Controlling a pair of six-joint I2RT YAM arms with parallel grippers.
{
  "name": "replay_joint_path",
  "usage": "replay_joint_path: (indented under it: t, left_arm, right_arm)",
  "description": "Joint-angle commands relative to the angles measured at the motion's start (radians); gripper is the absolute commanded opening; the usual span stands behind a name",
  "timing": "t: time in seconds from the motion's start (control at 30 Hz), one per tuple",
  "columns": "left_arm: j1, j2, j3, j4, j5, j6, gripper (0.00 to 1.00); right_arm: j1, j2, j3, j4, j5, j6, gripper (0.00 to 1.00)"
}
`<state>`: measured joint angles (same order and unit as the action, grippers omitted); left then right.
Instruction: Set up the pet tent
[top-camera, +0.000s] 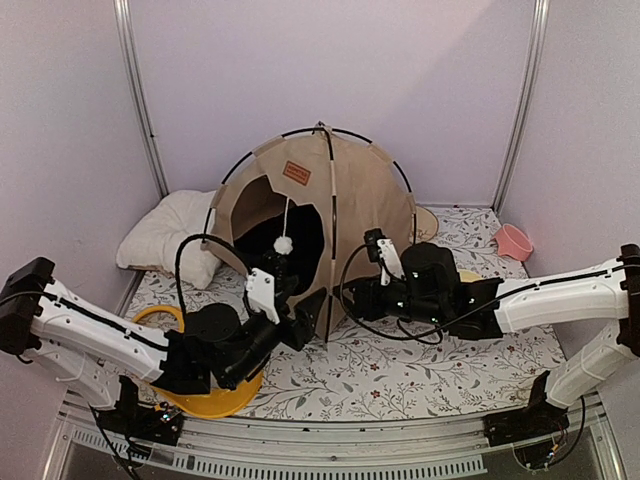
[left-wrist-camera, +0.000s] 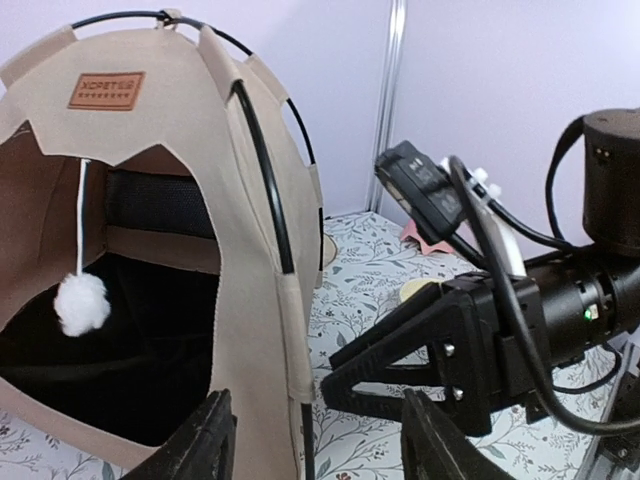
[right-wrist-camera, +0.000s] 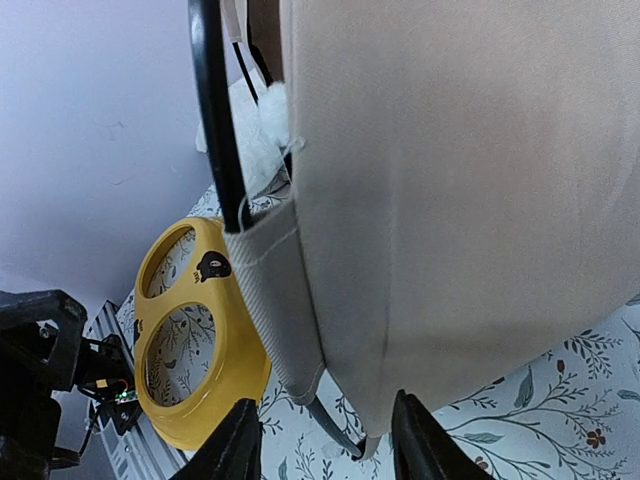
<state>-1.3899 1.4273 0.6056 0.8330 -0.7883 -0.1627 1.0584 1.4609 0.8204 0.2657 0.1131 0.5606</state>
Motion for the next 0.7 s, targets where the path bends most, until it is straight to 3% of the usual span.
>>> replay_joint_path:
  t: [0.0, 0.1, 0.23, 0.43, 0.53, 0.67]
  left_arm:
    - [0.029, -0.071, -0.015, -0.092, -0.137, -0.079, 0.6]
    - [0.074, -0.157, -0.011, -0.257, -0.202, -0.185, 0.62]
    - [0.215, -0.307, -0.006, -0.505, -0.135, -0.348, 0.62]
    - [0.428, -0.503, 0.008, -0.677, -0.017, -0.354, 0.65]
    - [0.602, -0.559, 0.046, -0.707, 0.117, -0.309, 0.68]
    - [0.876, -0.492, 0.173, -0.777, 0.391, -0.284, 0.71]
  right_arm:
    - [0.002, -0.076, -0.032, -0.041, 0.058, 0.006, 0.49]
    - [0.002, -0.105, -0.049, -0.053, 0.048, 0.012, 0.52]
    - [0.009, -0.108, -0.055, -0.054, -0.013, 0.034, 0.54]
    - [0.091, -0.092, -0.055, -0.058, 0.041, 0.047, 0.56]
    - [0.099, -0.059, -0.052, -0.055, 0.047, 0.063, 0.58]
    - [0.098, -0.013, -0.034, -0.04, 0.106, 0.08, 0.64]
